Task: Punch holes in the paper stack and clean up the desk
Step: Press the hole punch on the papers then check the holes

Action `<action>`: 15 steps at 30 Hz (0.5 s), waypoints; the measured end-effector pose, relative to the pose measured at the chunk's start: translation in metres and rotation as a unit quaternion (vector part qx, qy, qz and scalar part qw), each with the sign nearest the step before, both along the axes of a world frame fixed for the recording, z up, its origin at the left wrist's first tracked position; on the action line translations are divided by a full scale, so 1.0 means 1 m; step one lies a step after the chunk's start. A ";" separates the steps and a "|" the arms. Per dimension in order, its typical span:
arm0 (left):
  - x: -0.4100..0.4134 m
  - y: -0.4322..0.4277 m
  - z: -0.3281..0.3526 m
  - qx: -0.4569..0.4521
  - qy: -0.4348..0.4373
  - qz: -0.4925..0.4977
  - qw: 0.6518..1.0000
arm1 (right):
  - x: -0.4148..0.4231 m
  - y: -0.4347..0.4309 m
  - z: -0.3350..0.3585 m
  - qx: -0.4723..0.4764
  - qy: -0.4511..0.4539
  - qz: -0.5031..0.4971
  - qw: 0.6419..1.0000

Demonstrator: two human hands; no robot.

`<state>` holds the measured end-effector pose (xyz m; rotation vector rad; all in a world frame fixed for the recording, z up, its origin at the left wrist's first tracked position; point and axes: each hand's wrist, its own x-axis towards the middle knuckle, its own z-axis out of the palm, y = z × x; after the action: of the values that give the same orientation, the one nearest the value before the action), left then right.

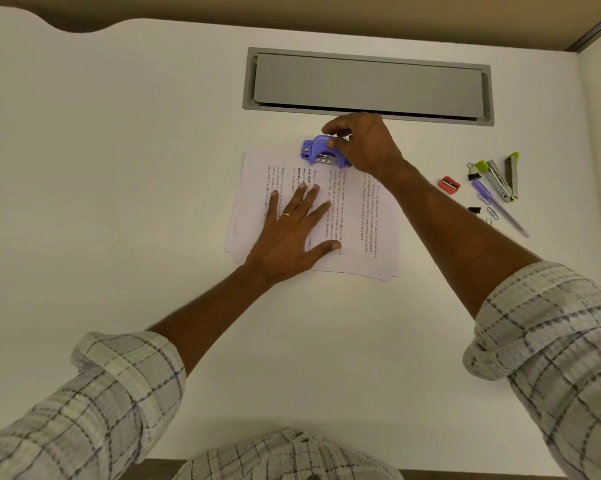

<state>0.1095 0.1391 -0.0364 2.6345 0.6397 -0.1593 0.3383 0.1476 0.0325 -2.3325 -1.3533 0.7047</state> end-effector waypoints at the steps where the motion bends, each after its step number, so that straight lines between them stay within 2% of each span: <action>1: 0.001 0.000 -0.001 0.010 0.006 0.004 1.000 | 0.001 0.002 0.001 -0.001 -0.003 -0.001 1.000; 15: -0.009 0.019 -0.013 0.059 0.016 -0.017 0.998 | 0.010 0.013 -0.001 -0.028 0.006 0.006 1.000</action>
<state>0.1005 0.1577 -0.0497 2.7626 0.6325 -0.1799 0.3485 0.1603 0.0313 -2.3611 -1.3597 0.7677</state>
